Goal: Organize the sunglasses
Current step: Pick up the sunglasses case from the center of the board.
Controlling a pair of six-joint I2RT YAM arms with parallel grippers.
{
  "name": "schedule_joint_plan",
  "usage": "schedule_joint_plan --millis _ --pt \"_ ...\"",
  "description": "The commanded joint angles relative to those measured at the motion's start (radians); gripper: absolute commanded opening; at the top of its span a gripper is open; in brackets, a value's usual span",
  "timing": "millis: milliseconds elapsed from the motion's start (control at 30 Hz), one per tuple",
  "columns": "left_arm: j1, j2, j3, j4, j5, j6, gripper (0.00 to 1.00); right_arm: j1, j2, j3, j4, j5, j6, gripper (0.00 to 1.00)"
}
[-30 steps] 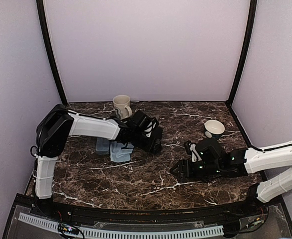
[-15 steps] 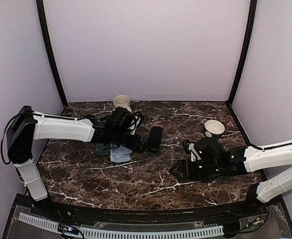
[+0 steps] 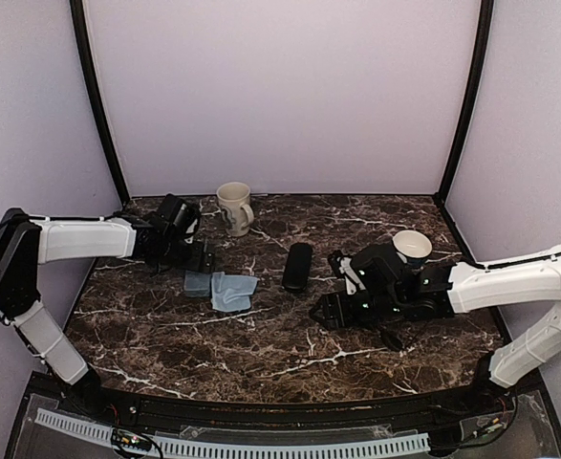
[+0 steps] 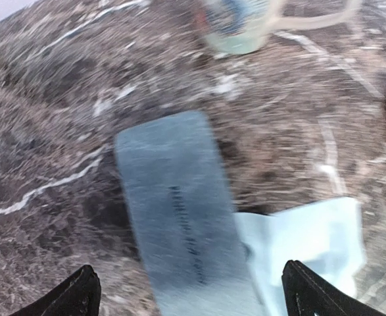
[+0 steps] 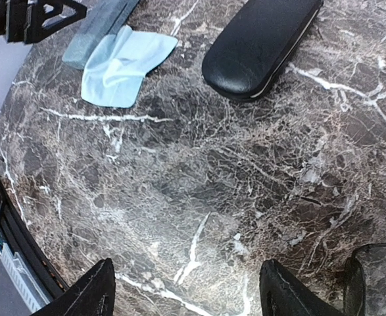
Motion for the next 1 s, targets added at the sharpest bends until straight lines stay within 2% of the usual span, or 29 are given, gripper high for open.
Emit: schedule_joint_plan --millis 0,200,300,500,800,967 --pt "0.01 0.08 0.044 -0.034 -0.051 -0.008 0.99 -0.007 0.03 0.008 0.056 -0.03 -0.03 0.76" --pt "0.013 0.194 0.09 -0.005 0.01 -0.033 0.99 -0.007 0.033 -0.03 0.098 -0.053 -0.02 0.76" --pt "0.012 0.224 0.1 -0.011 -0.005 -0.038 0.99 -0.007 0.031 -0.045 0.112 -0.058 -0.01 0.76" --pt "0.013 0.196 0.067 0.005 -0.012 -0.049 0.94 -0.007 0.033 -0.069 0.145 -0.067 0.01 0.75" --pt "0.014 0.173 0.073 0.023 -0.013 -0.052 0.98 -0.007 0.064 -0.064 0.162 -0.096 0.025 0.74" --pt "0.025 0.173 0.08 0.033 -0.001 -0.045 0.89 -0.007 0.055 -0.08 0.176 -0.101 0.042 0.74"
